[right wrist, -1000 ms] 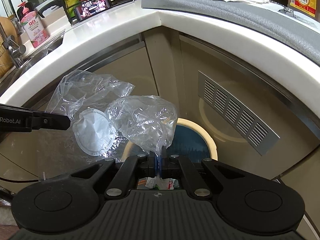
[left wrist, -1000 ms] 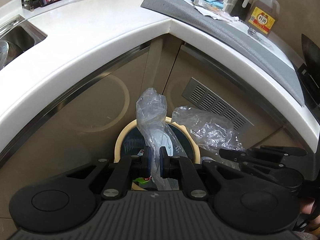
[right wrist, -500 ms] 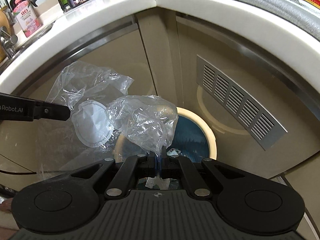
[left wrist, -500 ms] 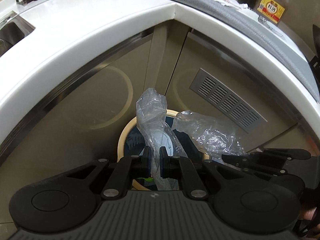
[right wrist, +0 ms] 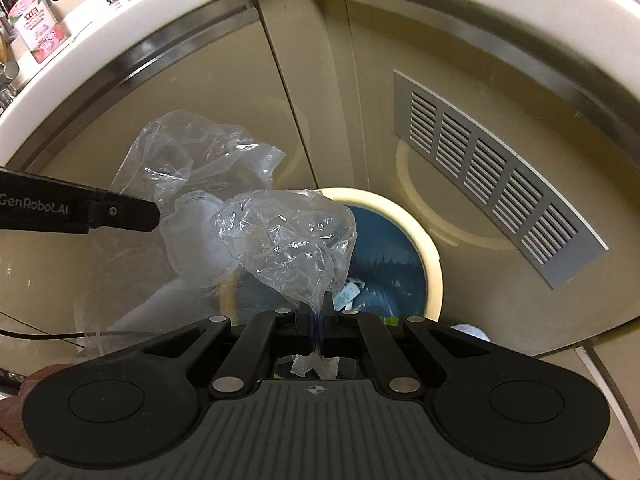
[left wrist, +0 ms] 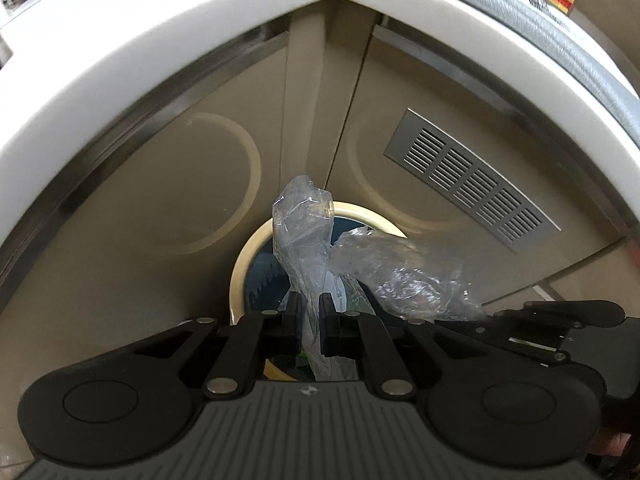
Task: Collect trash
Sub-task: 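Open both tools to drop the clear plastic bags into the bin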
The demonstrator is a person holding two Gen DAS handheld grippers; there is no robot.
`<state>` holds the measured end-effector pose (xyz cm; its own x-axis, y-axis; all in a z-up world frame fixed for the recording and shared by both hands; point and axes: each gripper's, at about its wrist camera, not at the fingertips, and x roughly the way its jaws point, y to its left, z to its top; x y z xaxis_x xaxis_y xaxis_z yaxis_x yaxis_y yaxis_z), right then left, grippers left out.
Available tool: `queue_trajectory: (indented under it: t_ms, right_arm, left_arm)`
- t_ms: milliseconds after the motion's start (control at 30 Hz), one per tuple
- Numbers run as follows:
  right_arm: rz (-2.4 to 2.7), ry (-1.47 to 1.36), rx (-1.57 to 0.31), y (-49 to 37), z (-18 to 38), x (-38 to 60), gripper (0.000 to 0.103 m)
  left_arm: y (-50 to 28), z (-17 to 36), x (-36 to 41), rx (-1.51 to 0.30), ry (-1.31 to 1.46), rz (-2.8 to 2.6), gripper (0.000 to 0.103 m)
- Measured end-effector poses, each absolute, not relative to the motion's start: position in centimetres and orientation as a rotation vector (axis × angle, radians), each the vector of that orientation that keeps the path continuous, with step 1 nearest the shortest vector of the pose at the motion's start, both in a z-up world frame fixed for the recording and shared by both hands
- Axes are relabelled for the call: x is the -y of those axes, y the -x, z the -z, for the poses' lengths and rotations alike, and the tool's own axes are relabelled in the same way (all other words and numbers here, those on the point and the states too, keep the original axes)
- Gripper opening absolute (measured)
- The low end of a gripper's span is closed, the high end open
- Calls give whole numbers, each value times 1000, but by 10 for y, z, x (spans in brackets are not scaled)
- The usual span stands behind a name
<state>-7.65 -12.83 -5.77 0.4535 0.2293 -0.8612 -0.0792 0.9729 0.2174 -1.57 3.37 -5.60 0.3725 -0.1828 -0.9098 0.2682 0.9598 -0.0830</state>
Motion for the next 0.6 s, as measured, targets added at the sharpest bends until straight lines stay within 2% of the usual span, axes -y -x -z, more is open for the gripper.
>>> queue_trajectory:
  t_ms: [233,600]
  right_arm:
    - [-169,-163,-1137,63,83,131,3]
    - [-120,-180,-1257,30,135,135,3]
  left_arm:
    - [-4,74,-12,-1174,-136,316,9]
    - [-39,135,8,-1260,-211,310,9]
